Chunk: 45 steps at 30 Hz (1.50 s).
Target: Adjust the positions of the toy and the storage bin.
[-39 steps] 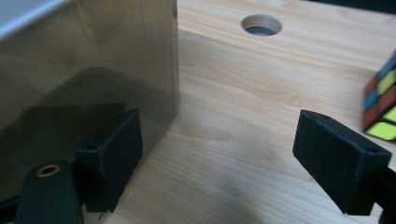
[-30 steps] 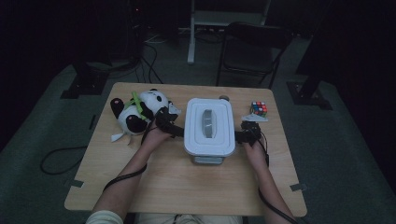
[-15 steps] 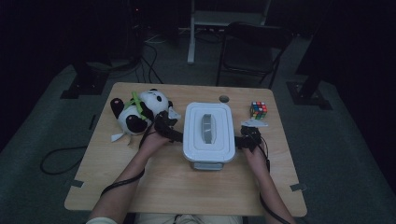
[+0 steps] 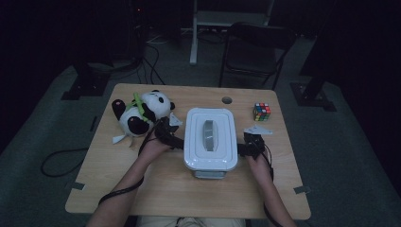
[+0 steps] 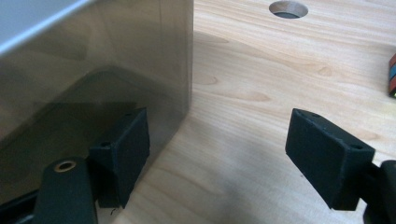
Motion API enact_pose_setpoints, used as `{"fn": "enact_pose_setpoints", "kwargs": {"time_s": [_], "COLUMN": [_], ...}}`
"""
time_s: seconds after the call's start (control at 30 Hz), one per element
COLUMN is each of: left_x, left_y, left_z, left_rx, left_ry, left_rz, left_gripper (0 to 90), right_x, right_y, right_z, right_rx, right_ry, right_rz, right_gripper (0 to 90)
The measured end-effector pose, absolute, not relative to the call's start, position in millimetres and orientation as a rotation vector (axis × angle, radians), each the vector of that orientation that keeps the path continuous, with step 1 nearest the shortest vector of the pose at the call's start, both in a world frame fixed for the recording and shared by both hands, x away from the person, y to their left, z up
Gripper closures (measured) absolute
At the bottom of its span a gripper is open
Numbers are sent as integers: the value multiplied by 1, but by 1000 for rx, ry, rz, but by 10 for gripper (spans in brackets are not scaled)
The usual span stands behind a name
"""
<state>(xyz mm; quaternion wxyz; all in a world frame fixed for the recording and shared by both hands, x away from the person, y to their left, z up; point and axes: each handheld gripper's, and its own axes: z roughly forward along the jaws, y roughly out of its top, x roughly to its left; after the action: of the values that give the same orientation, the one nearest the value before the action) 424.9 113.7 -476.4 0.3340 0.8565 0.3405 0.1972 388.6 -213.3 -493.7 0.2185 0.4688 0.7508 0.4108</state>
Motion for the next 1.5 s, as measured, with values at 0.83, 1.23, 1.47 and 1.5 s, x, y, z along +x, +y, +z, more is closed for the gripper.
{"fn": "enact_pose_setpoints", "kwargs": {"time_s": [0.83,1.23,1.47,1.5], "left_x": [391,372,364,364], "left_y": [115,118,122,123], "left_z": [-473,-471,-470,-471], "left_rx": [2282,2304,2306,2302], "left_ry": [828,802,786,786], "left_rz": [523,543,530,522], "left_gripper": [10,10,10,10], "right_x": [351,335,331,330], "right_y": [-214,-210,-210,-210], "right_z": [-497,-496,-496,-496], "right_rx": [1291,1266,1251,1250], "right_ry": [2097,2124,2130,2128], "right_rz": [1189,1194,1190,1192], "right_gripper": [217,217,217,217]}}
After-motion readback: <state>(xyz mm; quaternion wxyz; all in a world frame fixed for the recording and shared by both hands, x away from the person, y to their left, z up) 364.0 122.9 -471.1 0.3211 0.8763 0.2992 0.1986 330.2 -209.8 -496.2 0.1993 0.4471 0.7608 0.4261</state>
